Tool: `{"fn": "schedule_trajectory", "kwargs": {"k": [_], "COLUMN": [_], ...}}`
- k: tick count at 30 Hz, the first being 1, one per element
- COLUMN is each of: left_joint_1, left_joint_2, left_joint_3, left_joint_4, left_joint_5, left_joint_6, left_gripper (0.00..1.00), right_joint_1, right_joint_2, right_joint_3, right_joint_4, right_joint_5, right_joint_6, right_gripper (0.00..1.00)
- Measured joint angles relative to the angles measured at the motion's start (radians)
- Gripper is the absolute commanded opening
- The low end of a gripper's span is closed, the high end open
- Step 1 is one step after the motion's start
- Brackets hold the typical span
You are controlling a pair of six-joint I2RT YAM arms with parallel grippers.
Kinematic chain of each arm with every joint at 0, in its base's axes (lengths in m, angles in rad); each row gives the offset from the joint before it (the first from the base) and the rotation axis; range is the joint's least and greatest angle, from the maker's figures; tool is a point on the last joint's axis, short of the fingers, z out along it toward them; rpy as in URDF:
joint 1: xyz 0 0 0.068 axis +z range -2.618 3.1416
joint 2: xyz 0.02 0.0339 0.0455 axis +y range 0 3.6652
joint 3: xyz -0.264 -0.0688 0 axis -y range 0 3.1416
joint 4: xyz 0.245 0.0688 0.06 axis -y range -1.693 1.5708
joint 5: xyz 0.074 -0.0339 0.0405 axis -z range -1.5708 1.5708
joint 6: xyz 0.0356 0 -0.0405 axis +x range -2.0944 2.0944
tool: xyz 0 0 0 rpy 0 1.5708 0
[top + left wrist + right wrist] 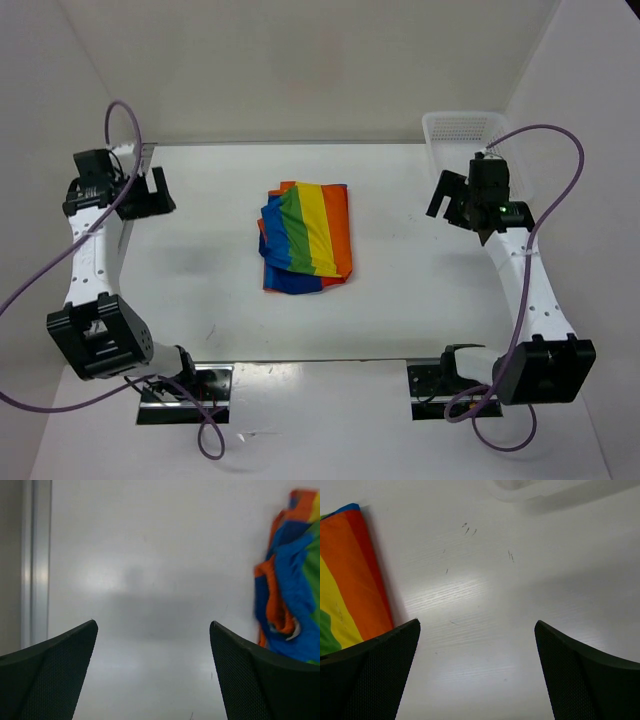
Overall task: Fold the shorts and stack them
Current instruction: Fold the shorts
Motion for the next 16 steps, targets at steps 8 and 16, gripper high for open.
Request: {"fn": "schedule_trajectory", "kwargs": {"k": [8, 16], "left_joint_1": [0.035, 0.038], "left_joint_2": [-0.016, -0.077], "left_joint_3": [-0.198, -0.198], "left_joint_4": [-0.085, -0.077], "left_joint_5": [-0.034, -0.029], "left_joint_6": [0.0, 0.0], "left_gripper": [0.99, 0.99], "right_joint_1": [0.005, 0.012], "right_joint_2": [-0.032, -0.074], "right_joint_3": [0.0, 0.0], "right_joint_4": [-0.02, -0.022], "right_joint_5": [-0.025, -0.03], "right_joint_6": [-0.021, -0.043], "right_gripper": [1.0, 1.0]}}
